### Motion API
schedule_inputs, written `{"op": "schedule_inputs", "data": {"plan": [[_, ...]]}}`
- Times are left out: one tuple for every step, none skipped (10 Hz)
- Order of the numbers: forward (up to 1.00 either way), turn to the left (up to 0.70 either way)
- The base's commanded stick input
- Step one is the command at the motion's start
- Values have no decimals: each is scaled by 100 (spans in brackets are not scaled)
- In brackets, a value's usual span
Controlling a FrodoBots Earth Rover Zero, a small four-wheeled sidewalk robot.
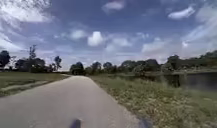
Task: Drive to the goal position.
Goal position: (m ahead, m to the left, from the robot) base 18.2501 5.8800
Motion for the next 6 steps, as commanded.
{"op": "schedule_inputs", "data": {"plan": [[65, 43], [57, 57], [52, 52], [52, 52], [52, 52], [52, 52]]}}
